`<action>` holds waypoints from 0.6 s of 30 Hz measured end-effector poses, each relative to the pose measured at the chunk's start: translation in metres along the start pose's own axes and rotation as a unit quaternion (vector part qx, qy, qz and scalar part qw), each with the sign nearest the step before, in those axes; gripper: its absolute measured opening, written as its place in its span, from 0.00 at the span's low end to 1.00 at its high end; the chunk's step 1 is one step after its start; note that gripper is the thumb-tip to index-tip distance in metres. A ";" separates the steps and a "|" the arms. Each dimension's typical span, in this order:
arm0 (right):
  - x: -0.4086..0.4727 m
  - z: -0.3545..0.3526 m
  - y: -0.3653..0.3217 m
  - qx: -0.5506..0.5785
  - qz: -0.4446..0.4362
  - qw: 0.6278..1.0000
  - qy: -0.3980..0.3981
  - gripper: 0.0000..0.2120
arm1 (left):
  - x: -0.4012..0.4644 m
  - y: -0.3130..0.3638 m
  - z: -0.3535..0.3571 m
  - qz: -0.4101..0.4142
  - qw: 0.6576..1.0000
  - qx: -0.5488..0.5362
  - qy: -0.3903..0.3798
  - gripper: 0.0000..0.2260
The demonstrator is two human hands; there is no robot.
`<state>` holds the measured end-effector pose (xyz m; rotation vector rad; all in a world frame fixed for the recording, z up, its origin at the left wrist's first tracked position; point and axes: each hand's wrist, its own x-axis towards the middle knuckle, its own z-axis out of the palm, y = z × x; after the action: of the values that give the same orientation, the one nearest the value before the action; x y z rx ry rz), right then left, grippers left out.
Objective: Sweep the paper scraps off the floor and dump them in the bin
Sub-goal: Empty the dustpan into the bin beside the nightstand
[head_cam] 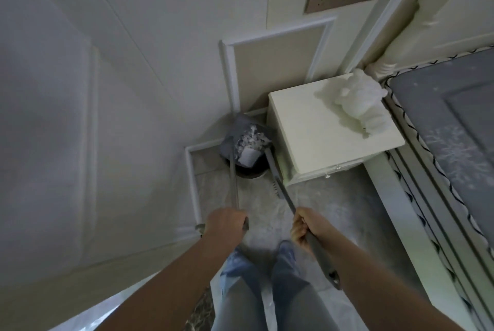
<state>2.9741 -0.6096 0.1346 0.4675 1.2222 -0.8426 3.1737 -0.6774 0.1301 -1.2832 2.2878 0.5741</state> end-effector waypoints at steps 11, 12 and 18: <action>0.012 0.012 -0.001 0.007 0.013 1.000 0.010 0.15 | 0.008 -0.001 -0.022 -0.122 0.934 -0.282 -0.183 0.40; 0.012 0.012 0.000 0.006 0.012 1.000 0.015 0.15 | 0.012 -0.001 -0.026 -0.168 0.896 -0.357 -0.204 0.36; 0.007 0.010 0.003 0.000 0.008 1.000 0.018 0.15 | 0.038 -0.010 -0.004 -0.304 0.742 -0.522 -0.291 0.08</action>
<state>2.9832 -0.6171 0.1306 0.4927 1.2506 -0.8236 3.1643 -0.7100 0.1103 -1.8027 0.8245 1.7997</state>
